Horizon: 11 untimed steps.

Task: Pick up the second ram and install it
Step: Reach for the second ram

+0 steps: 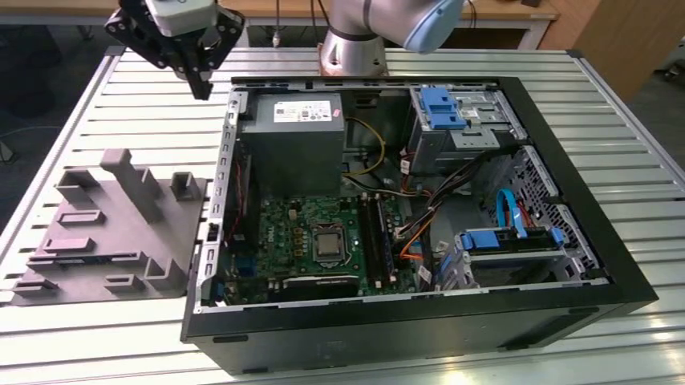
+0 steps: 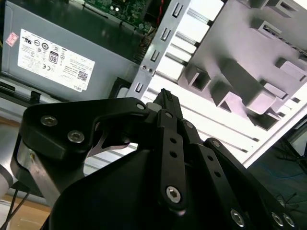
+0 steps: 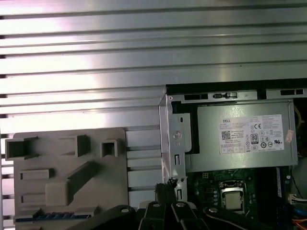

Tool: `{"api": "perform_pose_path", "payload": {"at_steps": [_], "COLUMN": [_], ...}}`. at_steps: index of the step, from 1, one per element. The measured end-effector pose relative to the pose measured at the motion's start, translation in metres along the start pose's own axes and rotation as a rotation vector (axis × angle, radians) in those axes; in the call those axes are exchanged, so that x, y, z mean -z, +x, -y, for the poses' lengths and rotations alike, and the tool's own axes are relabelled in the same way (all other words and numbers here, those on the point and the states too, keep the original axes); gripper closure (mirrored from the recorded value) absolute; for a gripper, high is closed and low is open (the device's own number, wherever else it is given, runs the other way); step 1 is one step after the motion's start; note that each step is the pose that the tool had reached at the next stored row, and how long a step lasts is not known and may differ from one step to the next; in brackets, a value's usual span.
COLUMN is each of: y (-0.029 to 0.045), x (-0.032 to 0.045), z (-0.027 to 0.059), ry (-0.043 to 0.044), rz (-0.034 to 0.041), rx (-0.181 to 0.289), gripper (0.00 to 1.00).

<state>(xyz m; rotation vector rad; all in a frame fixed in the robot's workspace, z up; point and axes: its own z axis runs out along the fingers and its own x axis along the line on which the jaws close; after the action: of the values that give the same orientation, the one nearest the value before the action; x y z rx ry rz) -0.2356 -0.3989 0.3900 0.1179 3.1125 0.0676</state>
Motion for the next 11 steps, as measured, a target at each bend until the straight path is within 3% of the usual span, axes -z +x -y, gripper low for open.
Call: {"api": "perform_pose_path", "payload": {"at_steps": [11], "y": [0.0345], "x": [-0.0003], "z": [0.0026], "ry": [0.0], "rz": [0.0], "rx": [0.0], "gripper": [0.89]}}
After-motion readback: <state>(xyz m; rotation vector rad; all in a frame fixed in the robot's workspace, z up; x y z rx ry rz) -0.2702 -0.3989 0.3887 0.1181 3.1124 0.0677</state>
